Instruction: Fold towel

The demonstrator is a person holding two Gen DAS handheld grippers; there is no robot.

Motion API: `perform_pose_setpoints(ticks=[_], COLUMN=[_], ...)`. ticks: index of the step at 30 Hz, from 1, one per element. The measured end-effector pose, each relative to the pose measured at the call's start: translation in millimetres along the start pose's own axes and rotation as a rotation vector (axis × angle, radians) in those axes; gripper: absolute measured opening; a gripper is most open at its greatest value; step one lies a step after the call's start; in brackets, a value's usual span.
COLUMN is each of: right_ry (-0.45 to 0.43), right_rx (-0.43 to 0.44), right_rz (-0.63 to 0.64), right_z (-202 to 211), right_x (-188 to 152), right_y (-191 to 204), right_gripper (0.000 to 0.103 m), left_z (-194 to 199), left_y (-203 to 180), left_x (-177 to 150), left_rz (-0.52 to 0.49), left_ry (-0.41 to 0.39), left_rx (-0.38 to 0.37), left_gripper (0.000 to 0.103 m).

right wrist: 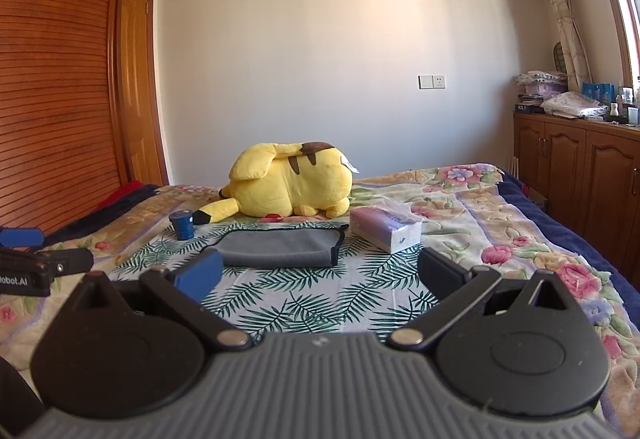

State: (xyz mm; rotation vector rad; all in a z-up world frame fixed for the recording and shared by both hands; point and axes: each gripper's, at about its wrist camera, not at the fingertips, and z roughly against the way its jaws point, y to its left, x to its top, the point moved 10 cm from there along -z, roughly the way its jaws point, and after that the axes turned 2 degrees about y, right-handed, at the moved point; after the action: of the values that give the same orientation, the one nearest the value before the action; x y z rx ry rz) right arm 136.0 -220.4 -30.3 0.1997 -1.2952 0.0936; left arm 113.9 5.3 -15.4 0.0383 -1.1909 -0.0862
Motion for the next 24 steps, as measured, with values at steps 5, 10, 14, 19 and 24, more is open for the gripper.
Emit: perform_pose_setpoints(ticks=[5,10,14,19,24], right_ry=[-0.001,0.002,0.001,0.003,0.002], right_rx=[0.000,0.000,-0.001,-0.001,-0.001], right_rz=[0.000,0.000,-0.001,-0.001,0.000], right_z=[0.0,-0.2,-0.1,0.0,-0.1], right_x=[0.2,-0.4,-0.4,-0.5,-0.9], right_y=[-0.7,-1.2,-1.6,-1.7,-2.0], right_gripper=[0.103,0.103,0.103,0.103,0.103], left_z=[-0.1,0.0,-0.5,-0.2,-0.1], left_y=[-0.1,-0.4,0.3,-0.1,-0.4], left_x=[0.0,-0.1,-0.3,-0.1,-0.2], left_rz=[0.000,-0.001,-0.003,-0.003,-0.002], left_ry=[-0.001,-0.001,0.000,0.000,0.000], left_rx=[0.000,0.001,0.003,0.002,0.002], left_gripper=[0.087,0.087,0.087,0.087,0.087])
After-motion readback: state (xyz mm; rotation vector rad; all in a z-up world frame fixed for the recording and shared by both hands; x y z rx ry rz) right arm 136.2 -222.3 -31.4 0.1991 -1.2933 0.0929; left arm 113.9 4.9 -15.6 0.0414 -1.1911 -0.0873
